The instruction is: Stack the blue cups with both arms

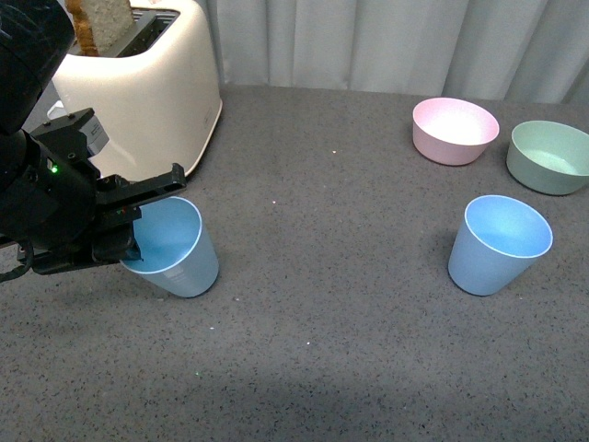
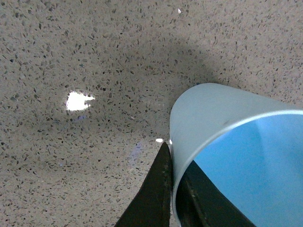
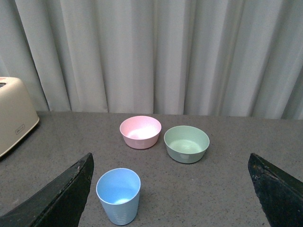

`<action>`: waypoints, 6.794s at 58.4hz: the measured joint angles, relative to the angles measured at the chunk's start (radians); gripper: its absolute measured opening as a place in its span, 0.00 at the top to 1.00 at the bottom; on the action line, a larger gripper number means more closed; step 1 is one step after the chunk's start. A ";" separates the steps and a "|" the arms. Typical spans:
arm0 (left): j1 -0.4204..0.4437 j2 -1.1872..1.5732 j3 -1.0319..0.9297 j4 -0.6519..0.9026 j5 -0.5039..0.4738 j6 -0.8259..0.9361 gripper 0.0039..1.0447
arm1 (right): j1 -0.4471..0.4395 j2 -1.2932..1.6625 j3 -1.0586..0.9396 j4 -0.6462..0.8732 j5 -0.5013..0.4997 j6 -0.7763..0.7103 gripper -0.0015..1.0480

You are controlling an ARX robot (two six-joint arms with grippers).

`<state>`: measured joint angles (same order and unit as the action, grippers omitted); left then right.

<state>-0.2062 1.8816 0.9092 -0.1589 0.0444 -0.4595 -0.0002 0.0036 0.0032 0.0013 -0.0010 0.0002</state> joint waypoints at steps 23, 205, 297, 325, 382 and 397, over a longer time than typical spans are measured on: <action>-0.166 0.046 0.159 -0.084 -0.050 -0.008 0.97 | 0.000 0.000 0.000 0.000 0.000 0.000 0.09; 0.203 -1.176 -0.890 0.842 -0.044 0.452 0.97 | 0.000 0.000 0.000 0.000 0.000 0.000 0.09; 0.204 -1.877 -0.890 0.161 -0.044 0.452 0.71 | 0.000 0.000 0.000 0.000 0.000 0.000 0.09; 0.204 -1.877 -0.890 0.161 -0.044 0.454 0.07 | 0.003 0.042 0.013 -0.051 -0.032 -0.210 0.09; 0.204 -1.877 -0.890 0.161 -0.044 0.454 0.06 | 0.036 1.778 0.750 0.099 -0.011 0.127 0.09; 0.204 -1.877 -0.890 0.161 -0.044 0.454 0.06 | 0.050 1.884 0.818 0.075 -0.016 0.214 0.34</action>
<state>-0.0025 0.0044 0.0189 0.0025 0.0002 -0.0051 0.0498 1.8881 0.8215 0.0761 -0.0170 0.2146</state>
